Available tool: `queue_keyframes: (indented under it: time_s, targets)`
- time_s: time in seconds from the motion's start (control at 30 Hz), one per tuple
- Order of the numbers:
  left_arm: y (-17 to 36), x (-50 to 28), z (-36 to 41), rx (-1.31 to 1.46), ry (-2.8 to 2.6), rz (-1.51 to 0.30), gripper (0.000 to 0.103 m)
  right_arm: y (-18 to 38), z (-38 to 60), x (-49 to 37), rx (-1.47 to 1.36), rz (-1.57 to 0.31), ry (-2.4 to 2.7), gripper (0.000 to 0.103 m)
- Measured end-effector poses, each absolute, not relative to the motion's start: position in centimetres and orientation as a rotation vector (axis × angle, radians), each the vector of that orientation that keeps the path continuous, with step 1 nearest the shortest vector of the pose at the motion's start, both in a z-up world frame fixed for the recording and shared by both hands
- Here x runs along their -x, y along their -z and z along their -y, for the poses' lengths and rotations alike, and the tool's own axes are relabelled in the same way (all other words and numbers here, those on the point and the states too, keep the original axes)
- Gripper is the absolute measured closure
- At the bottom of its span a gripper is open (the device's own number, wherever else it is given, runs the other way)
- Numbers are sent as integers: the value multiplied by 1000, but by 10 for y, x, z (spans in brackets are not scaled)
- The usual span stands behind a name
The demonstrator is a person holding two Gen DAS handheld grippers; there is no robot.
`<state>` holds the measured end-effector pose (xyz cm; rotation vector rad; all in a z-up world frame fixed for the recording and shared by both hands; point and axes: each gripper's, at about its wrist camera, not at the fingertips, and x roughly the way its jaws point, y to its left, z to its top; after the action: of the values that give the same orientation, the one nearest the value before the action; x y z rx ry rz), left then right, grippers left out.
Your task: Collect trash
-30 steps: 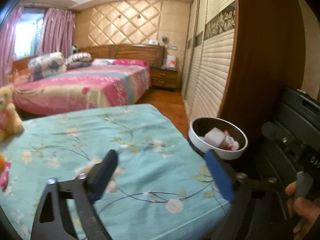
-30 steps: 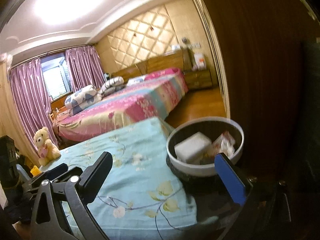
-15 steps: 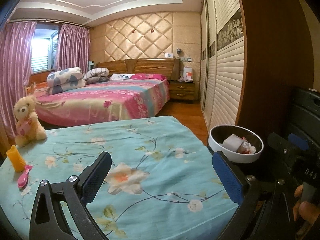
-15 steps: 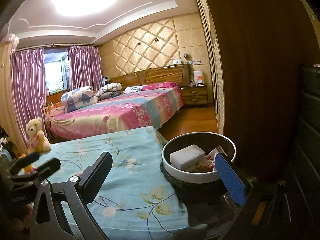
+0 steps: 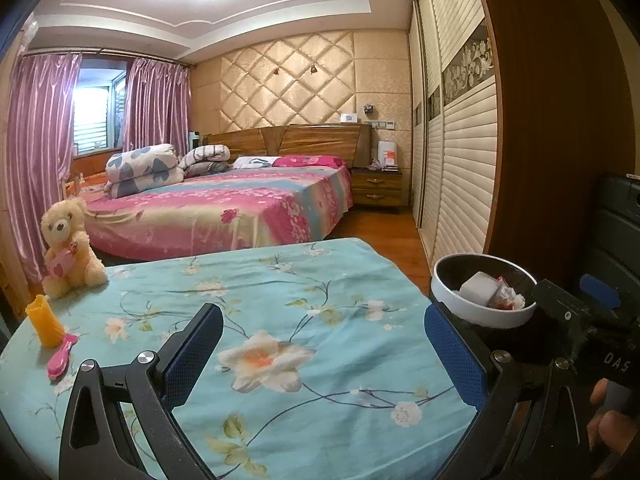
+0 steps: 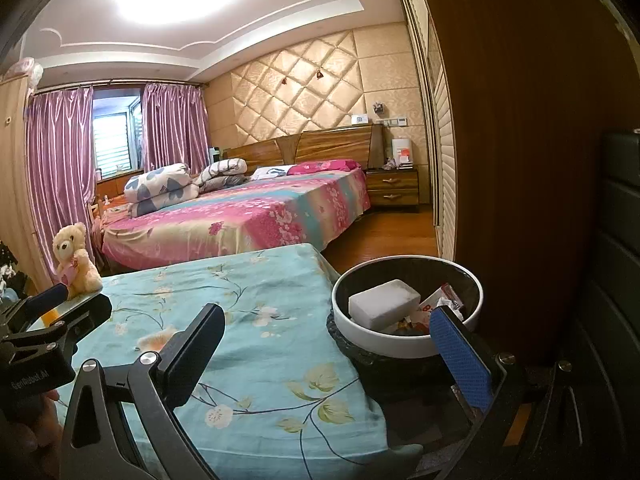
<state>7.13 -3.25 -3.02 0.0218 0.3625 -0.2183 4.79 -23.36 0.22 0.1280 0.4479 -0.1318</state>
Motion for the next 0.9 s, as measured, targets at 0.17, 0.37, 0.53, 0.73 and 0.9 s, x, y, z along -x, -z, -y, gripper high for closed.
queue_keyframes:
  time_s: [0.17,0.37,0.53,0.73,0.9]
  targets:
    - [31,-73,30,-21,224,-369,1,-1,234,-48,-129,-449,131,0]
    - [30,-72,29,-26,227,-360,1,-2,234,-48,-131,-447,130,0]
    - [31,-72,29,-26,225,-361,1,-5,234,-47,-133,-443,124,0]
    - [31,-70,29,-33,225,-353,1,-6,233,-47,-137,-442,120,0]
    - [31,-69,29,-34,221,-351,1,-9,232,-46,-140,-444,117,0]
